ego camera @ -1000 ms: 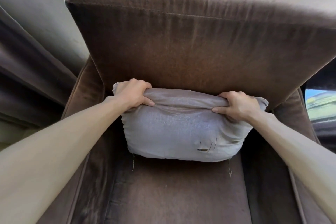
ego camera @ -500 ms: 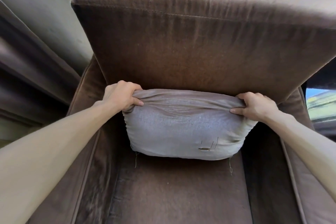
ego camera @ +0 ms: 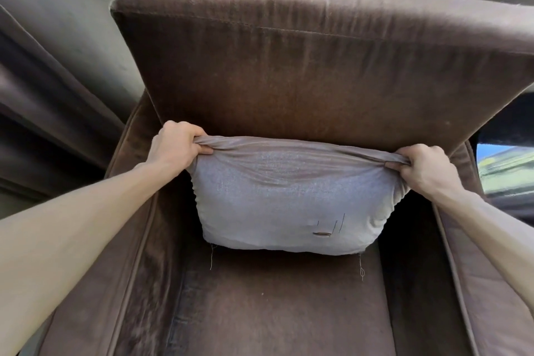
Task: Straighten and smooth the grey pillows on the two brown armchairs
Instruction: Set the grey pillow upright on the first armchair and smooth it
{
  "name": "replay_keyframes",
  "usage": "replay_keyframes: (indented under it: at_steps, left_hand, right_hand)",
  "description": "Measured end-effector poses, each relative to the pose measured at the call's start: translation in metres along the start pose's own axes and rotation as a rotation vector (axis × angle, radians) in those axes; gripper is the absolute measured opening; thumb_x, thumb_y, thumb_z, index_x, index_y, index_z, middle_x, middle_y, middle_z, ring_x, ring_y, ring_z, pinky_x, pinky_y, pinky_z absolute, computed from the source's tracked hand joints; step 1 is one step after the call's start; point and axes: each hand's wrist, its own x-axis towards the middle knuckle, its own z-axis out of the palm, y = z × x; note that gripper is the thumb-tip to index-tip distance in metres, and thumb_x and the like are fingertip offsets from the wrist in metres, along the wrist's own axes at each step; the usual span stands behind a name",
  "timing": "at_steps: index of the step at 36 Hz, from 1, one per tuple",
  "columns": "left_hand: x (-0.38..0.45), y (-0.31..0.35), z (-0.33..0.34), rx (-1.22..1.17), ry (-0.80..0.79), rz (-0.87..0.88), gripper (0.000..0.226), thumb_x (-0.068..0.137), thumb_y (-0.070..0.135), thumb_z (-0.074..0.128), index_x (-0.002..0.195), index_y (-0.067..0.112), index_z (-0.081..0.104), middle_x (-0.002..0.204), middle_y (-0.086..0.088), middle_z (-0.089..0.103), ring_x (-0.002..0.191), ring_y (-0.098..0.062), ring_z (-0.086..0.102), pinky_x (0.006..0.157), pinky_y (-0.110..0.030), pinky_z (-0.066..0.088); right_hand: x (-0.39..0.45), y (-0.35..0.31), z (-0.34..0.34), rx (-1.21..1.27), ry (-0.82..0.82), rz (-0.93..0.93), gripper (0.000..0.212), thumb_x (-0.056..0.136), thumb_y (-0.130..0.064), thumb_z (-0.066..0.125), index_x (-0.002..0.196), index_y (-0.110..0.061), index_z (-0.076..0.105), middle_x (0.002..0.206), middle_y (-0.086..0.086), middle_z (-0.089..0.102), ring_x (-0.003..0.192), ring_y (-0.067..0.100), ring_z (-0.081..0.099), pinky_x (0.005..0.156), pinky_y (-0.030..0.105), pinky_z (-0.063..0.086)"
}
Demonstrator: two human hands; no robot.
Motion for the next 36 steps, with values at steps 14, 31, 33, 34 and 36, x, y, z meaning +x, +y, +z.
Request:
replay_keyframes:
  at_steps: [14,31,33,34,36]
  left_hand:
    - [-0.082,0.047,0.090,0.299,0.457,0.554,0.034,0.094,0.018,0.058,0.127,0.013,0.062,0.138,-0.004,0.061,0.123,-0.024,0.057,0.105,-0.042,0.041]
    - [-0.066,-0.001,0.120,0.635,0.058,0.629,0.059,0.105,0.042,0.024,0.159,0.019,0.019,0.166,0.004,0.016,0.154,-0.013,0.013,0.126,-0.042,0.008]
    - [-0.074,0.006,0.122,0.618,0.073,0.610,0.060,0.106,0.041,0.024,0.160,0.017,0.016,0.167,0.001,0.015,0.155,-0.017,0.012,0.126,-0.047,0.013]
    - [-0.080,0.013,0.123,0.590,0.091,0.589,0.061,0.106,0.041,0.027,0.160,0.015,0.016,0.168,0.000,0.014,0.155,-0.018,0.012,0.125,-0.049,0.015]
    - [-0.095,0.027,0.129,0.527,0.136,0.570,0.062,0.105,0.039,0.032,0.159,0.011,0.018,0.167,-0.004,0.014,0.155,-0.022,0.015,0.124,-0.051,0.019]
  right_hand:
    - [-0.074,-0.074,0.083,-0.034,0.638,-0.352,0.031,0.092,-0.011,0.061,0.122,-0.006,0.064,0.134,0.015,0.063,0.124,0.037,0.056,0.104,0.055,0.042]
    - [-0.048,-0.047,0.158,-0.349,0.387,-0.629,0.059,0.107,-0.039,0.040,0.160,-0.014,0.031,0.168,0.001,0.030,0.154,0.019,0.031,0.126,0.041,0.022]
    - [-0.060,-0.058,0.157,-0.333,0.407,-0.593,0.057,0.108,-0.037,0.034,0.160,-0.011,0.032,0.168,0.004,0.030,0.154,0.021,0.030,0.125,0.046,0.024]
    - [-0.068,-0.064,0.157,-0.308,0.419,-0.577,0.057,0.108,-0.035,0.034,0.159,-0.010,0.034,0.167,0.007,0.030,0.155,0.023,0.029,0.125,0.050,0.025]
    - [-0.087,-0.079,0.159,-0.246,0.454,-0.576,0.057,0.106,-0.031,0.039,0.157,-0.006,0.036,0.167,0.011,0.031,0.155,0.027,0.028,0.123,0.059,0.024]
